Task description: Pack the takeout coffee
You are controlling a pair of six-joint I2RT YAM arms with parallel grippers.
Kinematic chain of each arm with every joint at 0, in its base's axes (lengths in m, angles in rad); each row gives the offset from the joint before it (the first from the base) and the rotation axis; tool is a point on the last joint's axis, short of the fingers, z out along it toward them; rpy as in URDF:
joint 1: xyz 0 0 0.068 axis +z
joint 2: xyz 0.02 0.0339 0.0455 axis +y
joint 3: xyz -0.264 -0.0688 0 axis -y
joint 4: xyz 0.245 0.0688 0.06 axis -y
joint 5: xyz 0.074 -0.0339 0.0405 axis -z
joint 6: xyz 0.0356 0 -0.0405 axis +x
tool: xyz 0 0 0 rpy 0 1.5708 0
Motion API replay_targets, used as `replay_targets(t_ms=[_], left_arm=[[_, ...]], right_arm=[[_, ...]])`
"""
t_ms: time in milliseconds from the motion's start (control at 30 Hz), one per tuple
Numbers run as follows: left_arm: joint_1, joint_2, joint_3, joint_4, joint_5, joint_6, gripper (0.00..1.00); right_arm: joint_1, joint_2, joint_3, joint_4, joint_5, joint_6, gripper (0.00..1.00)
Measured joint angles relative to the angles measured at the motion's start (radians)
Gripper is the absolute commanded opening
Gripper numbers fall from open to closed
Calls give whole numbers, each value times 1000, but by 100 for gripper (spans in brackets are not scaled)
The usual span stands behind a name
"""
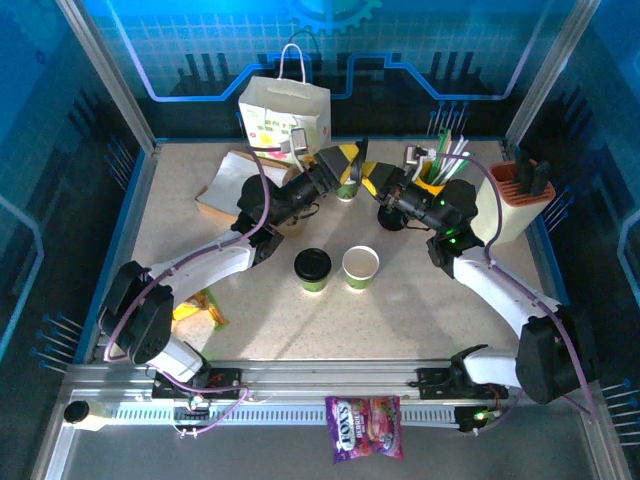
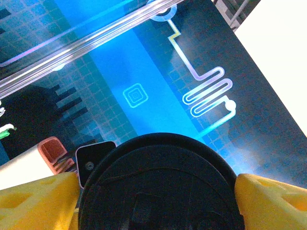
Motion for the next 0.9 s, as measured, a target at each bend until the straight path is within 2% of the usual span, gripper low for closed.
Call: replay_targets(t_ms=[433,600,900], left_arm=[[1,-1,0,-24,0,0,81],[5,-1,0,-42,0,-2,74],[11,-1,-1,-49,-1,-3,73]], right_arm=[[0,21,2,0,0,0,14],[4,37,7,5,4,0,15],[7,53,8,27,11,0,18]])
